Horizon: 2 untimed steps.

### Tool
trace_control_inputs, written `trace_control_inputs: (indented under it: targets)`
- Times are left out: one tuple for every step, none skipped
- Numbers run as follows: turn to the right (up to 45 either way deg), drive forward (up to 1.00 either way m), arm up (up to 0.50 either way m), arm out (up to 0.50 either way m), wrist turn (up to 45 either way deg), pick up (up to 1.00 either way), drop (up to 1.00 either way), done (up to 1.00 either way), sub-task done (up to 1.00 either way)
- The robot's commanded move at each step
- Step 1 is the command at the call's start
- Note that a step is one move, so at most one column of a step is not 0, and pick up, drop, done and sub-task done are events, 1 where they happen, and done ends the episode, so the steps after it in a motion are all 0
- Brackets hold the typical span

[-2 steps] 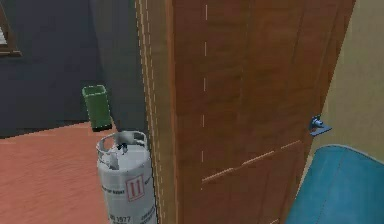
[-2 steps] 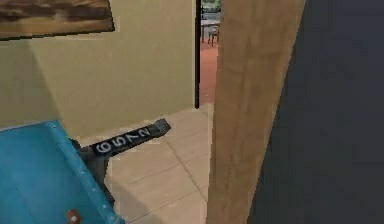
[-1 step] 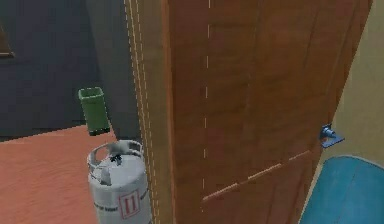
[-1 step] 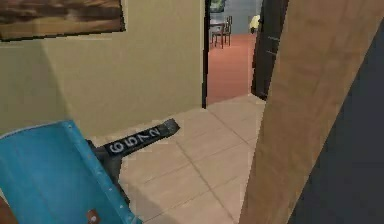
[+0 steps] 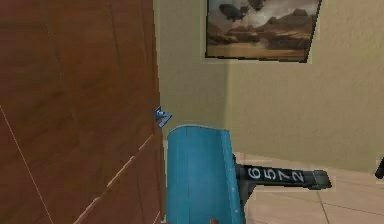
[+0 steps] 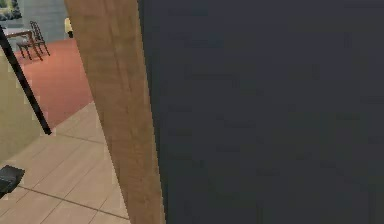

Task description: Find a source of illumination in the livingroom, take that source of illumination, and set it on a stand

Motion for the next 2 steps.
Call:
trace_control_inputs:
  targets:
    - [12.0, 0.0, 0.0, 0.0, 0.0, 0.0, 0.0, 0.0, 0.0]
    - [3.0, 0.0, 0.0, 0.0, 0.0, 0.0, 0.0, 0.0, 0.0]
